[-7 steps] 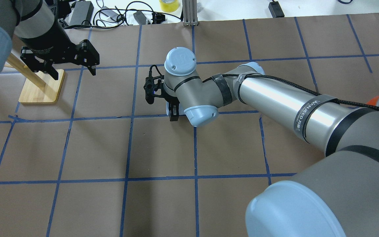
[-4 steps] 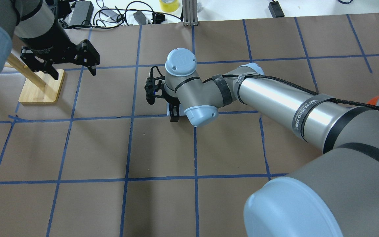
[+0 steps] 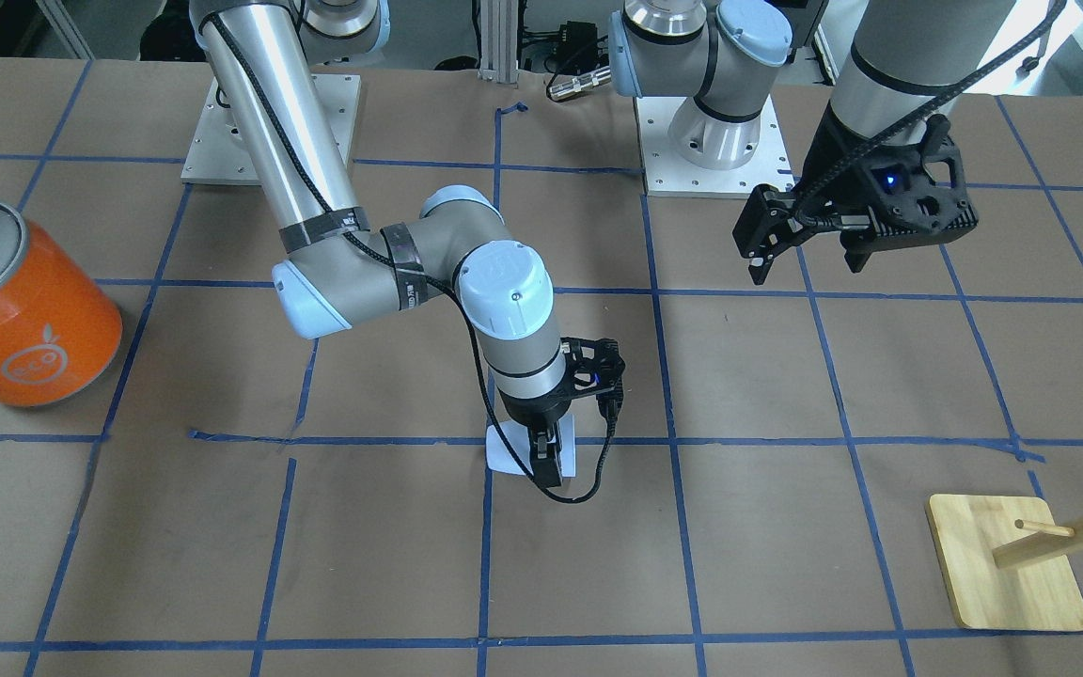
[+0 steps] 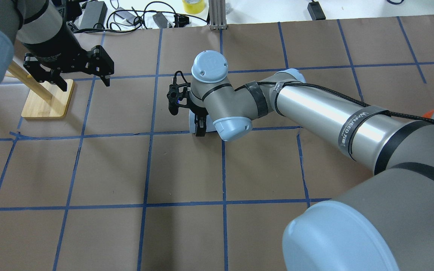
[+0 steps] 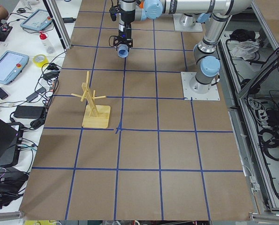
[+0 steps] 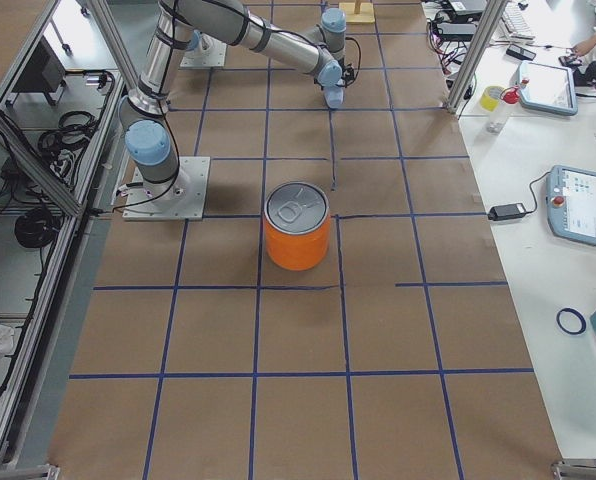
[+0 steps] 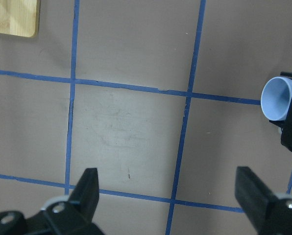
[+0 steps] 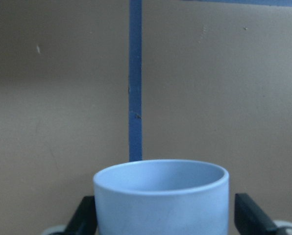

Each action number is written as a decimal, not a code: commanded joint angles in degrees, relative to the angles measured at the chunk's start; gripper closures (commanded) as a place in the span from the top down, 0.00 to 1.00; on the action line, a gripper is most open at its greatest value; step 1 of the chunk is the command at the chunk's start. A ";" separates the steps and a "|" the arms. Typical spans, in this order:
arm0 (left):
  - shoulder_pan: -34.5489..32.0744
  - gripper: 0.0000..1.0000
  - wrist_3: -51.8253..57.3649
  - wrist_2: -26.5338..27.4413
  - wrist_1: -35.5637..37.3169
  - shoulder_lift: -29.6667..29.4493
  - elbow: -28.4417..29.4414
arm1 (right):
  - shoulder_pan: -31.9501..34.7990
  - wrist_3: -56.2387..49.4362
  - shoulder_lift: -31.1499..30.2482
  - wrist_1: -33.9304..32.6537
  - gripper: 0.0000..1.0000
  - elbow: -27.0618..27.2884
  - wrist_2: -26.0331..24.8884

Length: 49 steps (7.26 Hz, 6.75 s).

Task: Flip cup
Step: 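Lower the cup and release it on its side with the right gripper, then reach the left gripper toward the lying cup while the right arm withdraws, then grasp the lying cup near its base with the left gripper, then lift the cup with the left gripper and rotate it upright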

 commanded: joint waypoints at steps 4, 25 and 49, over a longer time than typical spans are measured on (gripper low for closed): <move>0.00 1.00 0.03 0.26 -0.69 -0.78 0.70 | -4.59 12.34 -10.22 6.54 1.00 0.00 -0.03; -8.43 1.00 -3.75 -30.77 26.73 -26.80 -7.29 | -25.18 54.38 -38.72 43.40 1.00 -0.70 -5.12; 1.74 0.00 12.07 -5.45 37.87 -23.99 -2.36 | -25.27 54.80 -32.65 40.84 1.00 -1.67 -7.85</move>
